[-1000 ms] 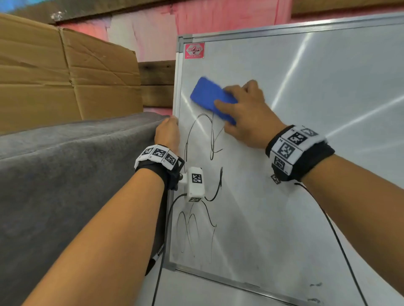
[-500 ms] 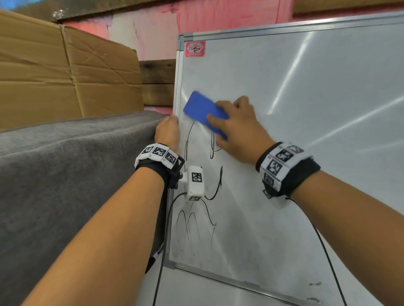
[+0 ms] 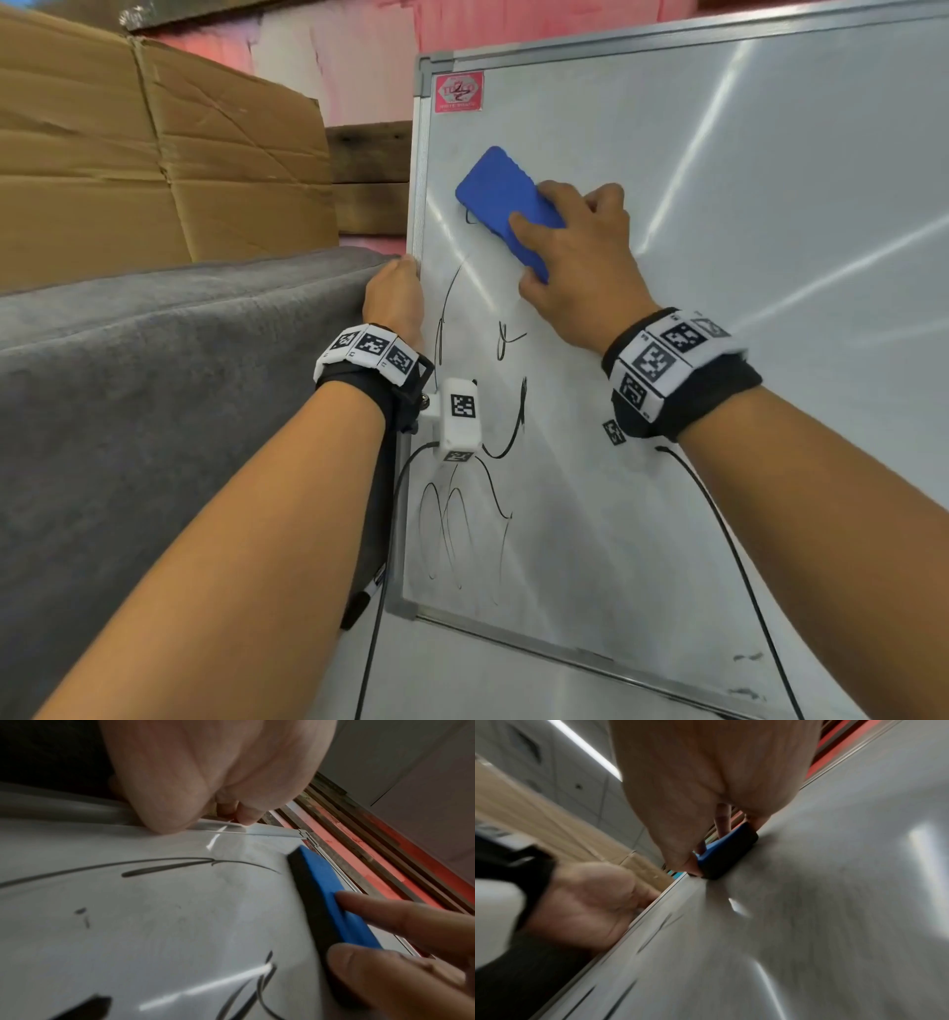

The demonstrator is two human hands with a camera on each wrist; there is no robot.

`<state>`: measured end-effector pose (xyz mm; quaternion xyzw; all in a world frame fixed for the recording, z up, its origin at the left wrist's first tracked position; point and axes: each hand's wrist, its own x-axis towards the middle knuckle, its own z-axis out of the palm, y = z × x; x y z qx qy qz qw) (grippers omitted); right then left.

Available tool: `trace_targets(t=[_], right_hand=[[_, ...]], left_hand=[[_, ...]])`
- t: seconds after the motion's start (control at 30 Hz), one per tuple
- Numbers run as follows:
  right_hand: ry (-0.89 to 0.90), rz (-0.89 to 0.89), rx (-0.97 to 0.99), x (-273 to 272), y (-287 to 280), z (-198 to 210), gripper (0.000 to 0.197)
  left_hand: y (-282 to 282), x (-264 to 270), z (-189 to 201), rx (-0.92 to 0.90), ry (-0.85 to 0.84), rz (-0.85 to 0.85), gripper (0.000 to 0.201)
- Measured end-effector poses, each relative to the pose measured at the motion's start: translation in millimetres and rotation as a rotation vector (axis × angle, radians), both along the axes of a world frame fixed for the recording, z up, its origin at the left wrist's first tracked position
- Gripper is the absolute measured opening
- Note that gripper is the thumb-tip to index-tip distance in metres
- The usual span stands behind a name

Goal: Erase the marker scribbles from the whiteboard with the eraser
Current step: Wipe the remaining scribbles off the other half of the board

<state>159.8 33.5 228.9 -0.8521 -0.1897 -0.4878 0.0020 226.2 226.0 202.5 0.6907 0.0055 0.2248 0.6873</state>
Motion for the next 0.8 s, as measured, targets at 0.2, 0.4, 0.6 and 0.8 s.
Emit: trace_targets(t=[0.2,0.4,0.6,0.8], right_hand=[[0.024,0.049,-0.119,-6,2,-22,0.037],[-0.022,0.024,-0.095,-5,10,-11,0.035],[0.104,0.052,-0.153,-20,-15,-18,0.039],[0.076,0.03,-0.04,-18,-16,-29,0.042]], left_hand=[[-1,-4,1,-0.005,0.003,0.008,0.042],[1,-5,0,0.075,0.014,0.033,0.04],[-2,-4,0,0.05,-0.004,0.031,0.042],[1,-1,-1,0.068,0.013,0.008,0.037]])
